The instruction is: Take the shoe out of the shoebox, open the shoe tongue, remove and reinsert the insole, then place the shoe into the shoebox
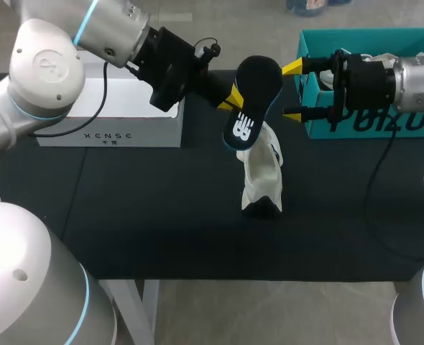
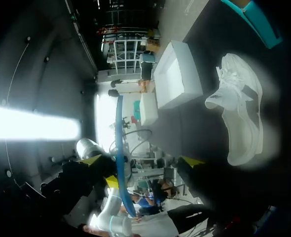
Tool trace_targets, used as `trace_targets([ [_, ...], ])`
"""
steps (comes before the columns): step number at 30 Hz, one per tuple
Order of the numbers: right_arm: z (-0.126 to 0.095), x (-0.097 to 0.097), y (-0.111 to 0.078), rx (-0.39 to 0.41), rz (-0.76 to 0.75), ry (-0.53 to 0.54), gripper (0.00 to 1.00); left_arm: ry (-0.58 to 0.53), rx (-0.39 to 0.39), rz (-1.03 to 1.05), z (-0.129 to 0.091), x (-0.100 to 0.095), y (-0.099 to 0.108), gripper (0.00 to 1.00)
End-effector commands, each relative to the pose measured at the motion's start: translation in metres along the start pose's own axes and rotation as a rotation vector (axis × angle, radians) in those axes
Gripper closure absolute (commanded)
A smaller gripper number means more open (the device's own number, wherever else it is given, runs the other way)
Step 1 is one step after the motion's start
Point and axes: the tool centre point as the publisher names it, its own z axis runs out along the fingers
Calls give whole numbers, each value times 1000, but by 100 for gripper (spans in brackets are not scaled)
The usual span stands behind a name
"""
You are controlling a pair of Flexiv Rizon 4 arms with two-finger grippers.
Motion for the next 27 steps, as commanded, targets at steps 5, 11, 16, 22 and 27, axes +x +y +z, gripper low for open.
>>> trace_targets([
  [5,7,-1,-7,-49,-20,-10,0,13,-149,9,11,-1,1,100],
  [11,9,1,-6,-61,-41,-25,0,5,-141,-38,18,2,-5,100],
  [16,11,5,-3,-65,-53,-14,32,14,-138,-51,22,6,-6,100],
  [22,15,5,-1,-55,-57,-14,59,1,-149,-68,28,2,-1,100],
  [27,20,3,0,-47,-53,-11,59,-4,-138,-75,34,-1,-3,100],
])
